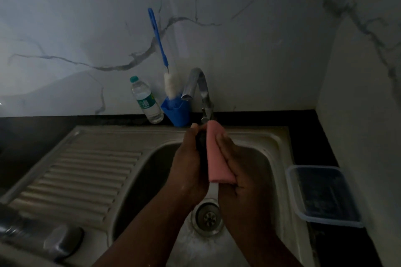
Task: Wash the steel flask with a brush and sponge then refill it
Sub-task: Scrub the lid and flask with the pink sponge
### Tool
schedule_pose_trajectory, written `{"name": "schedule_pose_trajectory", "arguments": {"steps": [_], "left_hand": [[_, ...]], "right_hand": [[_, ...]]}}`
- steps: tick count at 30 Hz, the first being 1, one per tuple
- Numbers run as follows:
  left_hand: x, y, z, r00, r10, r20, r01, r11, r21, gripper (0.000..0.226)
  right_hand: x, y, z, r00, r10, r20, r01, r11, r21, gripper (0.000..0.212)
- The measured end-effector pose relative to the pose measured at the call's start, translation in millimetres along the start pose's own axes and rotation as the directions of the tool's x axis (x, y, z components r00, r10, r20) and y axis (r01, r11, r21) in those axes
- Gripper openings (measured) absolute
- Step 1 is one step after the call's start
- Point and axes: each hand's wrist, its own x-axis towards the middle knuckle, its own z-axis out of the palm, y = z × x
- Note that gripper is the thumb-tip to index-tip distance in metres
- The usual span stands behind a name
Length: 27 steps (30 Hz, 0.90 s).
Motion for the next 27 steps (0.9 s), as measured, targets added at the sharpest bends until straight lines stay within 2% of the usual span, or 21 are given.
{"name": "schedule_pose_trajectory", "arguments": {"steps": [1,2,4,6,8,10,11,12,14,16,17,18,21,23,25,27], "left_hand": [[1,1,-3,1.0,0.01,-0.004,-0.01,1.0,0.008,0.058],[3,1,-7,0.999,0.03,-0.011,-0.03,0.999,0.019,0.054],[6,-5,-14,0.996,0.093,-0.018,-0.092,0.995,0.047,0.035],[2,-10,-19,0.989,0.141,-0.052,-0.134,0.984,0.119,0.027],[-1,-11,-27,0.962,0.263,-0.078,-0.229,0.926,0.3,0.037],[-4,-4,-38,0.902,0.431,0.015,-0.381,0.78,0.496,0.064],[-7,3,-42,0.864,0.5,0.061,-0.444,0.7,0.56,0.069],[-9,8,-47,0.824,0.563,0.056,-0.492,0.663,0.565,0.062],[-12,11,-56,0.765,0.643,0.038,-0.542,0.612,0.576,0.044],[-21,7,-60,0.775,0.629,0.057,-0.537,0.609,0.584,0.043],[-27,7,-58,0.784,0.618,0.05,-0.535,0.634,0.558,0.047],[-31,7,-56,0.794,0.607,0.018,-0.522,0.667,0.532,0.055],[-36,12,-53,0.805,0.585,-0.095,-0.475,0.732,0.487,0.061],[-34,16,-55,0.867,0.474,-0.155,-0.397,0.845,0.358,0.067],[-40,19,-55,0.947,0.274,-0.17,-0.244,0.953,0.179,0.077],[-53,19,-50,0.985,0.148,-0.084,-0.139,0.985,0.105,0.074]], "right_hand": [[-2,3,1,1.0,-0.03,0.008,0.03,0.999,-0.026,0.06],[-1,5,0,1.0,0.002,0.011,-0.002,1.0,-0.001,0.061],[-1,12,2,0.983,0.182,-0.016,-0.182,0.983,0.035,0.068],[-4,13,3,0.946,0.323,0.016,-0.323,0.946,-0.007,0.073],[-9,5,5,0.967,0.244,0.075,-0.239,0.969,-0.07,0.074],[-14,-4,7,0.99,0.044,0.135,-0.023,0.988,-0.154,0.069],[-16,-8,9,0.984,-0.02,0.178,0.053,0.982,-0.182,0.068],[-17,-9,9,0.976,-0.047,0.211,0.086,0.98,-0.178,0.067],[-14,-14,11,0.973,0.056,0.225,-0.046,0.998,-0.049,0.057],[-11,-24,16,0.957,0.178,0.227,-0.205,0.974,0.098,0.045],[-12,-28,19,0.95,0.21,0.232,-0.249,0.956,0.155,0.042],[-13,-34,22,0.955,0.192,0.227,-0.234,0.957,0.173,0.044],[-26,-41,26,0.979,0.075,0.19,-0.062,0.995,-0.073,0.06],[-31,-42,26,0.978,0.054,0.204,-0.026,0.991,-0.133,0.062],[-33,-48,26,0.981,0.065,0.184,-0.037,0.988,-0.151,0.061],[-28,-57,25,0.979,0.142,0.148,-0.12,0.982,-0.148,0.059]]}}
